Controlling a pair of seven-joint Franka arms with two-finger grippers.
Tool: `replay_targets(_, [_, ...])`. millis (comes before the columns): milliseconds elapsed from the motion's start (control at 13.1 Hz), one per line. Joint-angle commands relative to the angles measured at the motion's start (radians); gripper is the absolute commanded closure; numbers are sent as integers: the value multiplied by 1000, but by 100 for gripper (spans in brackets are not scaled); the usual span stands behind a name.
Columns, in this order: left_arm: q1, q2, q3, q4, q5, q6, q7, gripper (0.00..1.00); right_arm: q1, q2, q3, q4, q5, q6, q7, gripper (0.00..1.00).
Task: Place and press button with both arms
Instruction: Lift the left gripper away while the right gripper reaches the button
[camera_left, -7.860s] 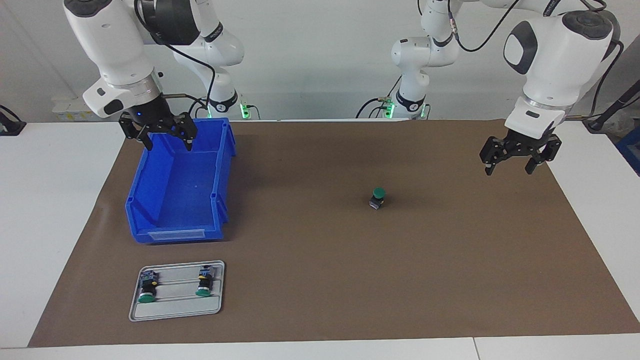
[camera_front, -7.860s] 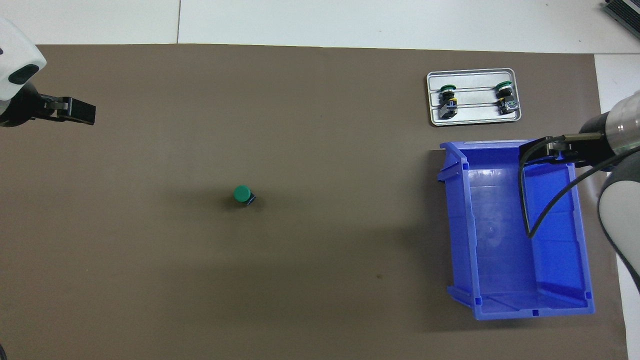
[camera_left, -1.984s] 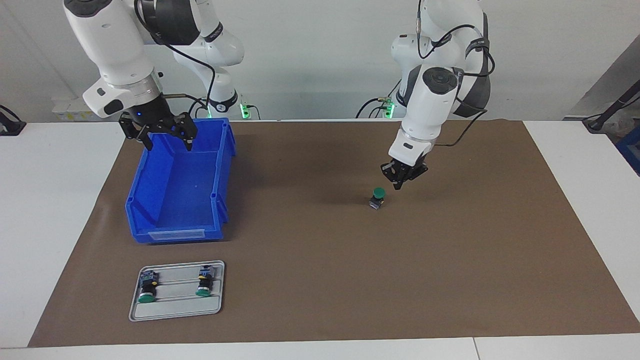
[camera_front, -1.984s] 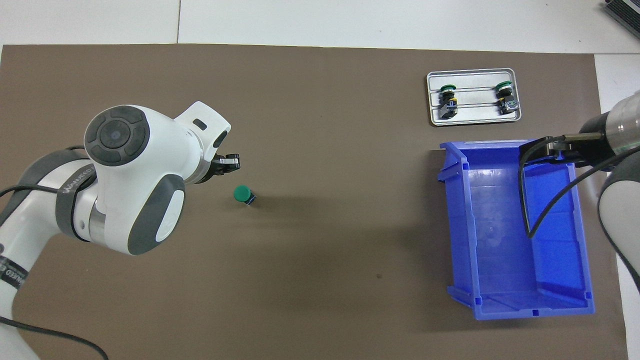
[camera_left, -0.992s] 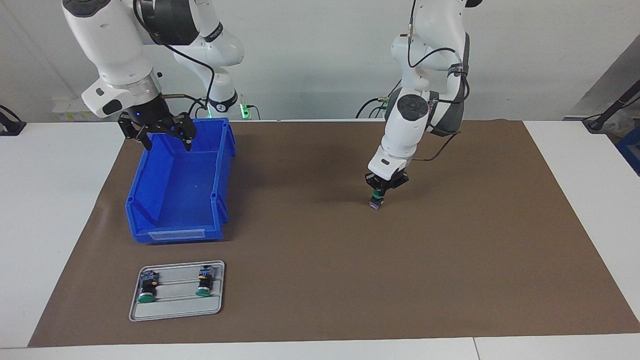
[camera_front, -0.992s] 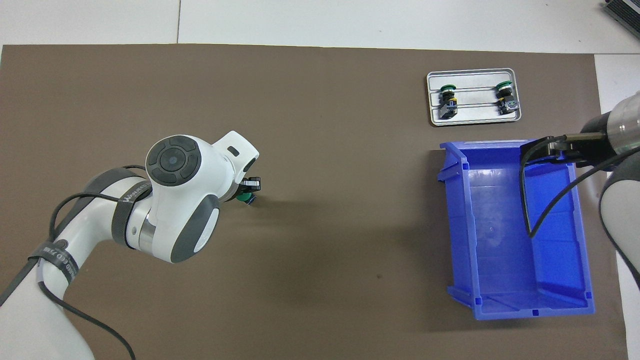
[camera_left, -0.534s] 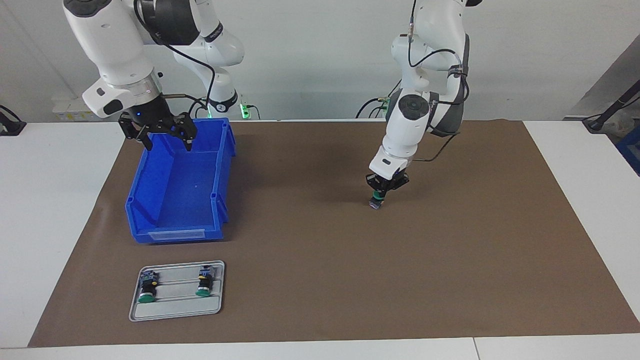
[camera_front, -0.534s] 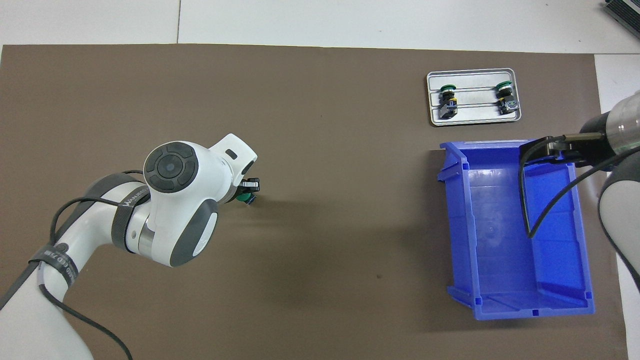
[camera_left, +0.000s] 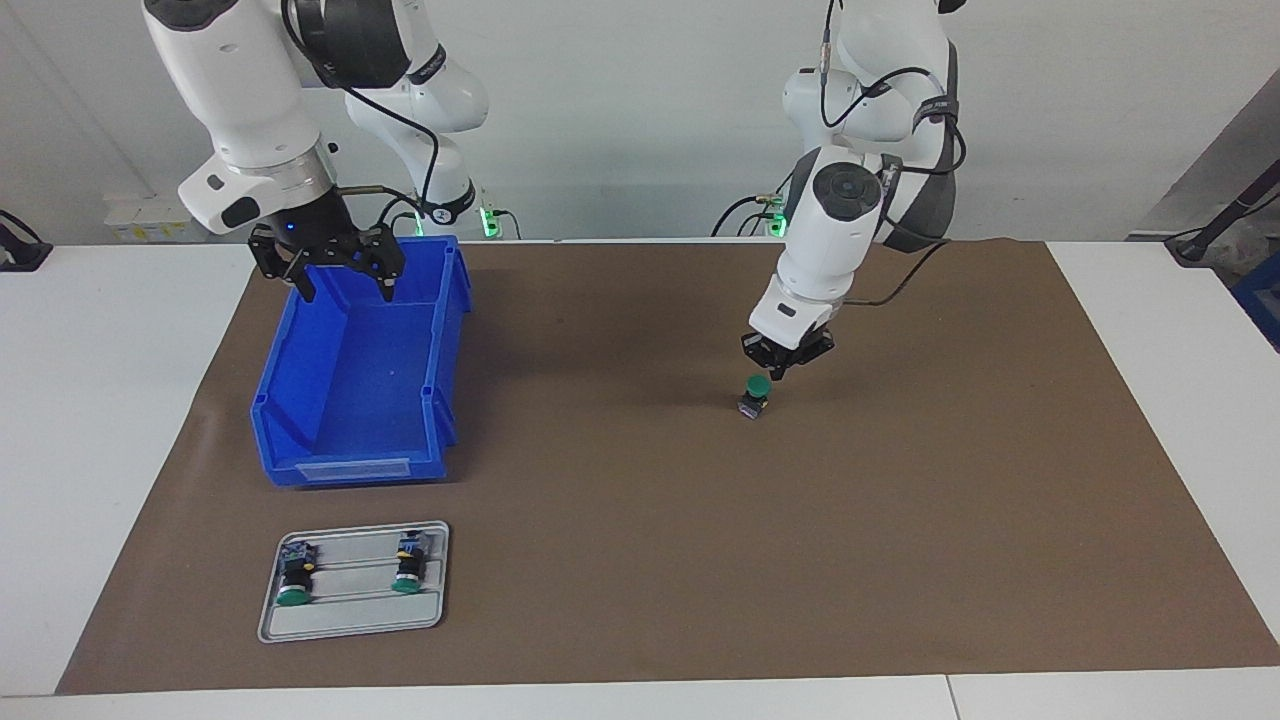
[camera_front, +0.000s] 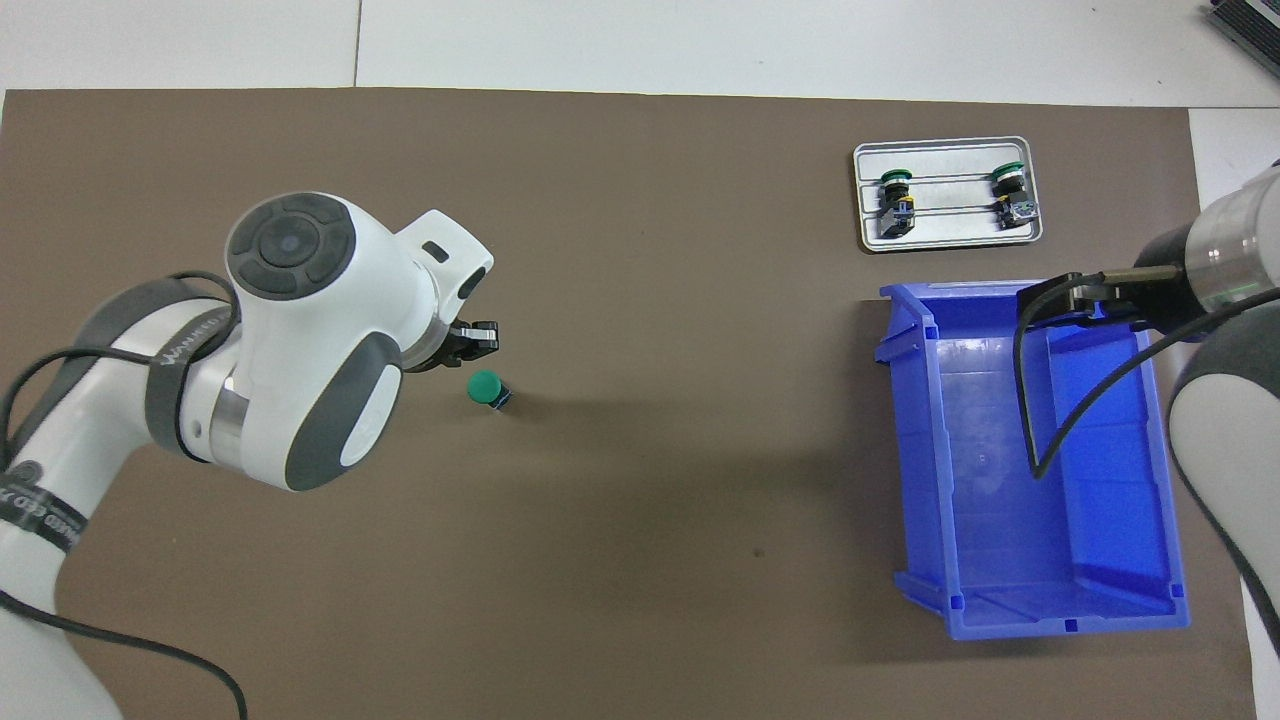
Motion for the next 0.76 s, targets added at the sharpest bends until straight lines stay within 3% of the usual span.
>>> replay_targets(0, [90,17,1,164,-9,-175,88,100,-3,-4,73,-12,9,23,127,1])
replay_targets(153, [177,9,2,231,-28,-280,226,100,2,12,136,-17,9,67,254,1])
replay_targets(458, [262,-52,10,262,-29,-391,357,100,143,73,144,-6,8,144,520,2])
replay_targets(534, [263,-70,9,262,-29,-398,355,79,172,79,144,-4,6,162,578,2])
replay_targets(610, [263,-83,7,259,-28,-397,352,39,204,96,145,5,5,167,642,2])
replay_targets(687, [262,-90,6,261,-28,-397,352,22,235,127,147,29,2,173,707,2])
